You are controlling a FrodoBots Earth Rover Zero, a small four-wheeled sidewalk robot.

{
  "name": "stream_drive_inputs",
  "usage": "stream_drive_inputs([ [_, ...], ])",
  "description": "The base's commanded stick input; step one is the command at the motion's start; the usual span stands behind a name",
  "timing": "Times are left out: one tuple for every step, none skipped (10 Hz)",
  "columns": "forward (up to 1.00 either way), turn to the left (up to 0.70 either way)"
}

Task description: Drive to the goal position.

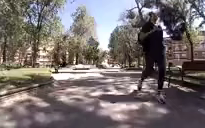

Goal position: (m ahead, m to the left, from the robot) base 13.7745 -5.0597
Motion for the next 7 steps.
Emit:
stream_drive_inputs([
  [0.7, -0.21],
  [0.7, -0.25],
  [0.7, -0.14],
  [0.7, 0.01],
  [0.7, 0.01],
  [0.7, 0.01],
  [0.7, 0.01],
])
